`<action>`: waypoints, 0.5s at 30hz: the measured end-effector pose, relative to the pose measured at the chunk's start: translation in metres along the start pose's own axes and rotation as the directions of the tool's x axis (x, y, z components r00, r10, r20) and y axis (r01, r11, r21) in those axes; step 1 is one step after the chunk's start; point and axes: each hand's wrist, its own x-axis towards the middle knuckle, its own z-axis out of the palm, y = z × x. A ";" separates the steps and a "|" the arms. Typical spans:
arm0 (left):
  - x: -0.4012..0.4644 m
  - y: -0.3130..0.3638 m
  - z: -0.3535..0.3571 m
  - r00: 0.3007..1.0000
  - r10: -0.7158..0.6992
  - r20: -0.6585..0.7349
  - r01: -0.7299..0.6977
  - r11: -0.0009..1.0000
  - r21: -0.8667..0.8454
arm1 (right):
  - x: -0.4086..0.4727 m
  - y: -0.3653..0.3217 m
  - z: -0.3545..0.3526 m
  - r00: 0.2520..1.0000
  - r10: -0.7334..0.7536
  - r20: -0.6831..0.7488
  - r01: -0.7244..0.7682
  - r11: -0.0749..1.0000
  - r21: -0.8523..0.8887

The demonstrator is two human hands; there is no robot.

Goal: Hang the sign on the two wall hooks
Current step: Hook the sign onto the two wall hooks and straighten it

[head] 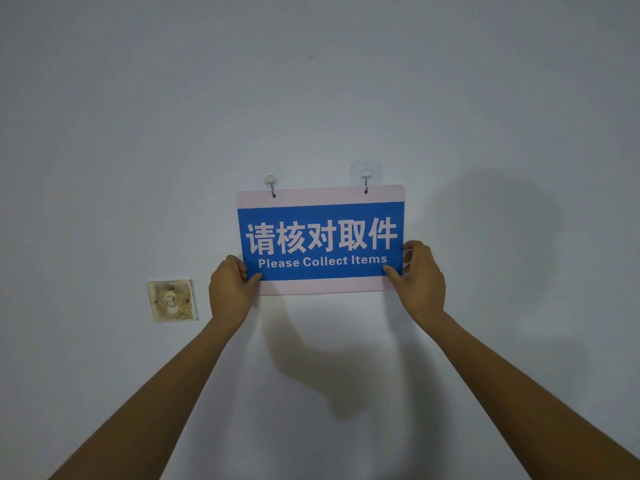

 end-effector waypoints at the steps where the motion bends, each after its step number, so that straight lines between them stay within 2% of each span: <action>1: -0.001 -0.002 0.002 1.000 -0.003 0.005 0.003 1.000 0.001 | 0.001 0.001 0.001 1.000 -0.005 -0.001 0.005 1.000 -0.009; 9: 0.001 -0.008 0.002 0.999 -0.019 0.032 0.018 0.999 0.033 | 0.003 0.007 0.012 0.997 -0.074 -0.015 0.073 0.995 -0.067; 15: 0.004 -0.005 -0.002 0.991 0.071 0.115 -0.093 0.976 0.196 | 0.007 0.013 0.013 0.991 -0.131 0.014 0.132 0.987 -0.090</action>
